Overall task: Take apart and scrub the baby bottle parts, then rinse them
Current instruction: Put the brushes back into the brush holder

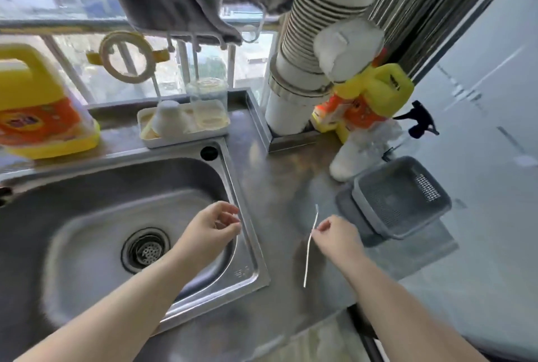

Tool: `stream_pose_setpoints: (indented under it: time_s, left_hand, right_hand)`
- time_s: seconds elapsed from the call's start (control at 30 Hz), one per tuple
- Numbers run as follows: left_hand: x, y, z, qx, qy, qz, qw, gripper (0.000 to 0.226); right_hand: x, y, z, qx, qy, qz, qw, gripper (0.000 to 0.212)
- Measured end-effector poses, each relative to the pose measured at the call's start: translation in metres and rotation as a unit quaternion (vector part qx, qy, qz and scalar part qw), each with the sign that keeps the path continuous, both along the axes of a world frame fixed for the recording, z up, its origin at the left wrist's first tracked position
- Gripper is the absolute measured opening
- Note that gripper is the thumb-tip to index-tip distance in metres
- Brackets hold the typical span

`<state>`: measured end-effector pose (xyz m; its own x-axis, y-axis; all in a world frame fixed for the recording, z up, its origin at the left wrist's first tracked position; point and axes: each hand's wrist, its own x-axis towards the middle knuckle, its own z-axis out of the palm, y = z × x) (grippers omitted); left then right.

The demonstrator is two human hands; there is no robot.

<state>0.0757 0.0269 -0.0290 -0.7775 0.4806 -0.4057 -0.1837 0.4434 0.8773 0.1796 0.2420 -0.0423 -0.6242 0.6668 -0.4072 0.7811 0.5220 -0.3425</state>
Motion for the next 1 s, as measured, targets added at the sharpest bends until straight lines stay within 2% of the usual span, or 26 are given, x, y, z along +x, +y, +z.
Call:
stream_pose_setpoints:
  time_s: [0.17,0.37,0.5,0.63,0.77,0.9,1.0]
  left_hand:
    - [0.009,0.024,-0.015,0.010,-0.024,0.004,1.000,0.020]
    - [0.019,0.040,-0.025,0.007,-0.032,0.009,0.999,0.019]
    - [0.017,0.025,-0.025,0.005,-0.037,0.014,0.999,0.019]
    - [0.008,-0.009,-0.016,-0.009,-0.016,0.037,0.999,0.015]
    - [-0.005,-0.072,-0.006,-0.026,0.006,0.102,0.994,0.013]
    - [-0.016,-0.155,0.008,-0.079,0.055,0.160,0.982,0.008]
    - [-0.017,-0.217,0.013,-0.113,0.082,0.220,0.965,0.012]
  right_hand:
    - [0.000,0.010,-0.020,-0.014,-0.045,-0.022,0.999,0.021]
    - [-0.011,0.011,-0.040,0.002,-0.056,-0.023,0.998,0.021]
    - [-0.014,0.005,-0.033,0.026,-0.076,0.024,0.996,0.015]
    - [-0.033,-0.021,-0.011,-0.024,0.014,0.059,0.998,0.013]
    - [-0.076,-0.086,0.020,-0.060,0.074,0.210,0.973,0.013]
    - [-0.116,-0.172,0.036,-0.128,0.111,0.357,0.919,0.015]
    - [-0.143,-0.239,0.044,-0.143,0.149,0.415,0.886,0.014]
